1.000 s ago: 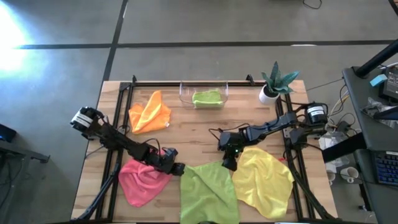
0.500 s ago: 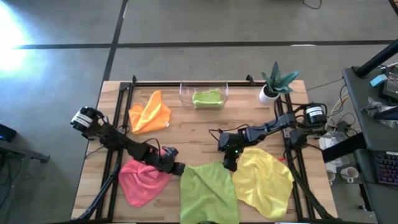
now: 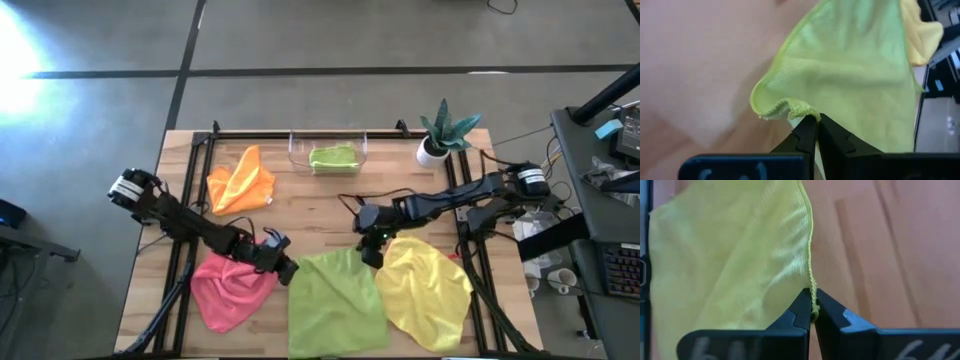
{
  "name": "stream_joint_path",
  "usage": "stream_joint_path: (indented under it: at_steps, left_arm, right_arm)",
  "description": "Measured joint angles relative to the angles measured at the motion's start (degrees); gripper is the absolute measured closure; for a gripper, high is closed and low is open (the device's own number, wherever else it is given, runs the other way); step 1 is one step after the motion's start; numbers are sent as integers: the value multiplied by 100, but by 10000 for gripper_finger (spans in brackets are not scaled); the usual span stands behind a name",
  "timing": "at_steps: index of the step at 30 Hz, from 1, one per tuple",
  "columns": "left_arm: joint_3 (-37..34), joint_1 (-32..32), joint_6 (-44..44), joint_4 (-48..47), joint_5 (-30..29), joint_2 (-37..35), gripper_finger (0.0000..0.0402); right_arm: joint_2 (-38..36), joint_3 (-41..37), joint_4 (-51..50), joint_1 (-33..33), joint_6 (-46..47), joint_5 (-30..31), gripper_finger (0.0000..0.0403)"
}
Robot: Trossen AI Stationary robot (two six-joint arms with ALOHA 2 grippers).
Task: Fold microfiber towels
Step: Fold the green microfiber towel on the table
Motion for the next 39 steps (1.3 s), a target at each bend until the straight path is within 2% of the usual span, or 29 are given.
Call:
stream_joint_path:
  at_steps: [5,10,16,29,35,39]
  left_arm:
    - [103,186,1074,-243,-10,-206,401]
    - [350,457,2073,-1169,-91,-511,401]
    - [454,1030,2992,-1937,-286,-886,401]
    - [488,2503,4841,-2376,-610,-1392,402]
    - [504,2828,5704,-2360,-1049,-1615,402]
    - [560,2825,6272,-2332,-1055,-1904,401]
  right_arm:
    - [-357,88,-297,-47,-186,420,394]
    - [-586,258,-976,-131,-533,1078,394]
    - [-692,330,-1095,-334,-806,1900,394]
    - [-624,716,-1067,-749,-1681,3229,394]
    - [-624,951,-1074,-909,-2247,3603,394]
    - [-624,1070,-1072,-930,-2778,3658,394]
